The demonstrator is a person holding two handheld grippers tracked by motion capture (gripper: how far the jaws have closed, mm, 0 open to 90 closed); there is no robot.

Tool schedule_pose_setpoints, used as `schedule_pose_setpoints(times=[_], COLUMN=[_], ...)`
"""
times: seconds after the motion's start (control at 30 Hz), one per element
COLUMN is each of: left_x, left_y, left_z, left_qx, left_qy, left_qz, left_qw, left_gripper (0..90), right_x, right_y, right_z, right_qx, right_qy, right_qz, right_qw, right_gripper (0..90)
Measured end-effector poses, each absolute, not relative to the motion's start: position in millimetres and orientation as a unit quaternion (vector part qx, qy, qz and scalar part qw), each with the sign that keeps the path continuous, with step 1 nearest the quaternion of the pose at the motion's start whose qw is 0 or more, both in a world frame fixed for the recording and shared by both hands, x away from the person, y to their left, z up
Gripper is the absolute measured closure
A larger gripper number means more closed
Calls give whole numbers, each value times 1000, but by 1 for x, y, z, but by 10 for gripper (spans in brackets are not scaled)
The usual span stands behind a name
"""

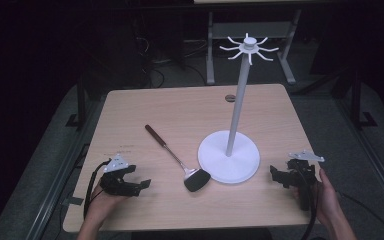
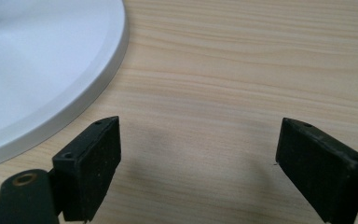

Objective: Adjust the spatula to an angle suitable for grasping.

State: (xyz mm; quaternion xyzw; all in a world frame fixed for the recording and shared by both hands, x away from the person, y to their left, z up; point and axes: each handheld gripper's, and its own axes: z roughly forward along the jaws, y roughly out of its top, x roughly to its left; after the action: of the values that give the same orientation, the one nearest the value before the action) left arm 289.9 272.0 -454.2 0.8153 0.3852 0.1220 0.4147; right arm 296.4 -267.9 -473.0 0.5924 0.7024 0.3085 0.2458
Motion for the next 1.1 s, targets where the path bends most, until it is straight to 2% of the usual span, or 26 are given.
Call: schedule_pose_setpoints(times=[0.67, 1.1], left_x=[307, 337], left_y=[264, 250], left_z=[-433, -421], left_qx=[798, 800], left_qy=[406, 401], left_qz=[144, 157], left_qw=[422, 419], left_gripper=[152, 271], right_x=[297, 297], right_y=[-265, -266], right_z=[-472, -472], right_qx=[595, 594], right_qy=[699, 698], right_qz=[305, 310], right_qw=[252, 253], right_gripper=[134, 134])
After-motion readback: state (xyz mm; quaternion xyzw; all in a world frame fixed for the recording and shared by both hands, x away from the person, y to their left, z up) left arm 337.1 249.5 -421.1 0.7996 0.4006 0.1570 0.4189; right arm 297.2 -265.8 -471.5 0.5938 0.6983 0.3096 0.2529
